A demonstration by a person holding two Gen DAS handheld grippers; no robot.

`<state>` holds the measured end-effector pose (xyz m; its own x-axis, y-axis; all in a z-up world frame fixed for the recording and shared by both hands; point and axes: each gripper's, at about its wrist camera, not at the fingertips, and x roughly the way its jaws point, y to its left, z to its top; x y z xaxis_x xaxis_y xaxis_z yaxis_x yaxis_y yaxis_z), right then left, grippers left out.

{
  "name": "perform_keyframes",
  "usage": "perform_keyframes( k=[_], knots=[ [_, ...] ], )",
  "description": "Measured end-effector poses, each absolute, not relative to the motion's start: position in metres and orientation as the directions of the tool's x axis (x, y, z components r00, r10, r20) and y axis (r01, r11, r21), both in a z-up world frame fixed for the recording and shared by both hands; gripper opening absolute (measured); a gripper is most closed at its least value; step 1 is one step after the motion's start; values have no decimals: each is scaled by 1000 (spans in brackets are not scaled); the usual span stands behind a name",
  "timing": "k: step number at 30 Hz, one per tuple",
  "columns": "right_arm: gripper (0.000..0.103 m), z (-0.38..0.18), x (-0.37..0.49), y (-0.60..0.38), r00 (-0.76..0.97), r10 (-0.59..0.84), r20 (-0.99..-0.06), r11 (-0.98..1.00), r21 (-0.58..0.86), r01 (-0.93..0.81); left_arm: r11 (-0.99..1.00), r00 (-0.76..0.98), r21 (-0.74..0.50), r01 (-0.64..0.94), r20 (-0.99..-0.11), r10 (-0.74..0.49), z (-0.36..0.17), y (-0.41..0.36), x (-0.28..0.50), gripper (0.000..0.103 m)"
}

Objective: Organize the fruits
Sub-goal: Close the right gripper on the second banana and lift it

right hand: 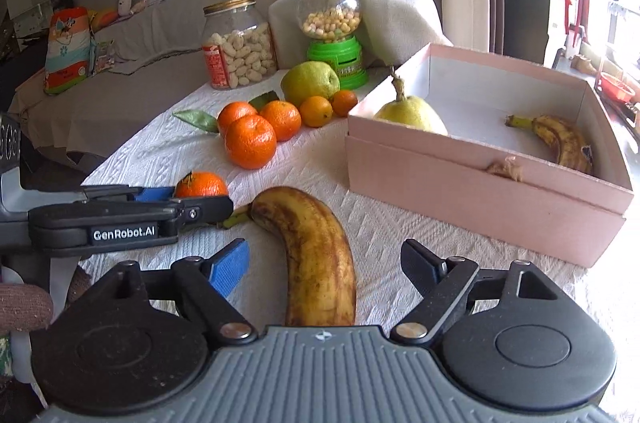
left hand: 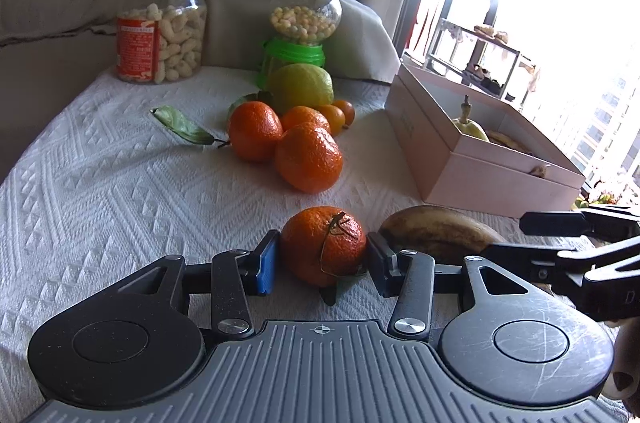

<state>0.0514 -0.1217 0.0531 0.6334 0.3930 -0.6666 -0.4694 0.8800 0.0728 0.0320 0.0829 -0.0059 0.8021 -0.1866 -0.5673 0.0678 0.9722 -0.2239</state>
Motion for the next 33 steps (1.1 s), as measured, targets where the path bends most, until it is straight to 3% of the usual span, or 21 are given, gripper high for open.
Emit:
perform_keyframes(
  k=[10,16,27,33],
  knots=[
    [76,76,79,-46,663,408,-627,827,-54,-559,968,812,-250,15,-562,-158,-6,111,15,51],
    [70,53,108,-10,620,376,-689,826,-53,-561,972,814,-235,24,-560,-155,-6,109,13,51],
    [69,61,81,-82,571,367,-735,851,18,-525,972,814,-233,25,-560,-155,-6,109,14,51],
    [61,47,74,-87,568,336,-751,848,-21,-530,974,813,-225,26,-562,-151,-6,108,15,51]
  ],
)
